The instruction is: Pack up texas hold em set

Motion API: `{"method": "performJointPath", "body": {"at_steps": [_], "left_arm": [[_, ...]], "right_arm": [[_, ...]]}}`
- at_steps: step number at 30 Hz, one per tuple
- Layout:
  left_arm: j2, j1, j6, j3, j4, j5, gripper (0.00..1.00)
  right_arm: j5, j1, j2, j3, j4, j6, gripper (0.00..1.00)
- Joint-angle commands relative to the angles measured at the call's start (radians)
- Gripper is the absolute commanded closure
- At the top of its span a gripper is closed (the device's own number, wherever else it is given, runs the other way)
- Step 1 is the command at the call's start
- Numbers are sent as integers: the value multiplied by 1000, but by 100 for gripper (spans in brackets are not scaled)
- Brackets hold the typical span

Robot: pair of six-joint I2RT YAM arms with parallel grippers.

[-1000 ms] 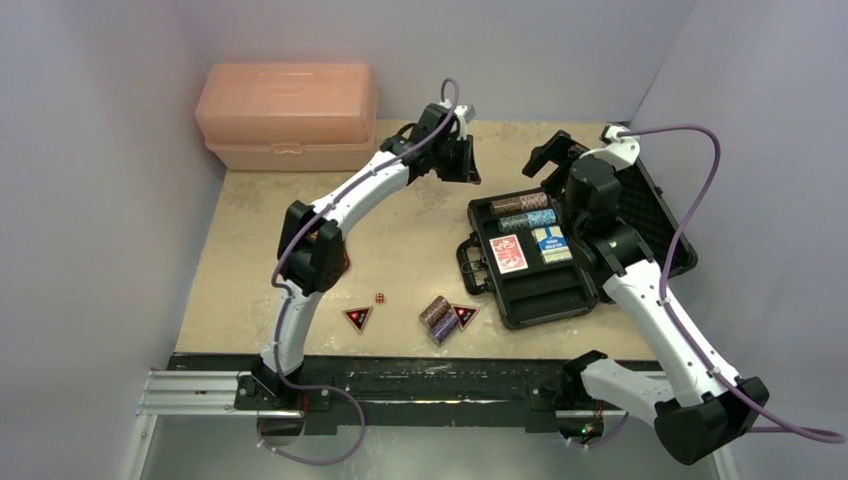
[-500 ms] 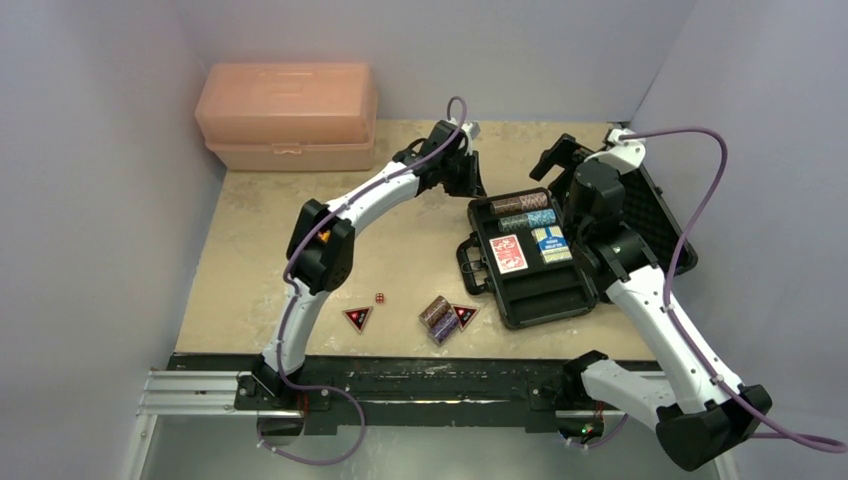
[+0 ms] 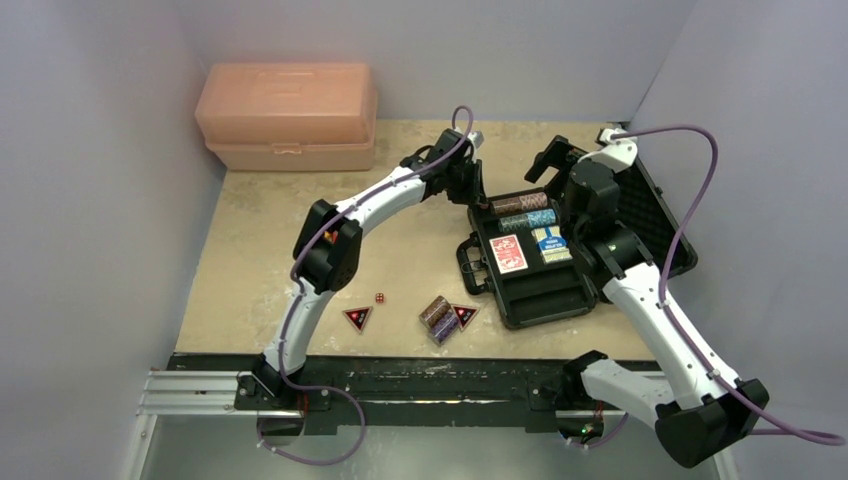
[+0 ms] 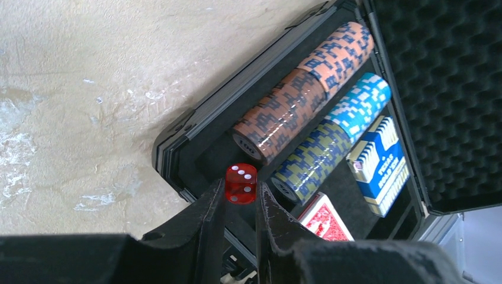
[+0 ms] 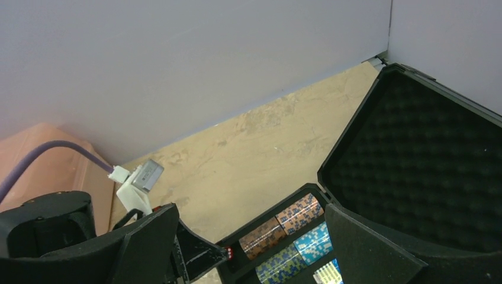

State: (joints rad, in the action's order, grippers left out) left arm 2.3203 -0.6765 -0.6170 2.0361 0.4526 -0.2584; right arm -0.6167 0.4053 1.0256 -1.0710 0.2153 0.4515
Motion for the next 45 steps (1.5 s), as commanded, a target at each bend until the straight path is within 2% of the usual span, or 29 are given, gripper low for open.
{"method": "performJointPath", "body": {"at_steps": [1,29,35,42,45], "left_arm": [[18,-2,14,39,-13,17,100],[79,-1,23,82,6,28,99],[65,-1,34,74,12,32,82],[20,-1,48,31,-4,34,43],[-10,-2,66,14,-11,24,30]], "right_arm": [[22,-2,4,-4,-34,-14,1],[23,-2,47,5,-54,-33,1],[20,-2,47,6,-54,-33,1],[21,-3,42,5,-51,-34,1],[49,-2,31,8,-61,-35,1]]}}
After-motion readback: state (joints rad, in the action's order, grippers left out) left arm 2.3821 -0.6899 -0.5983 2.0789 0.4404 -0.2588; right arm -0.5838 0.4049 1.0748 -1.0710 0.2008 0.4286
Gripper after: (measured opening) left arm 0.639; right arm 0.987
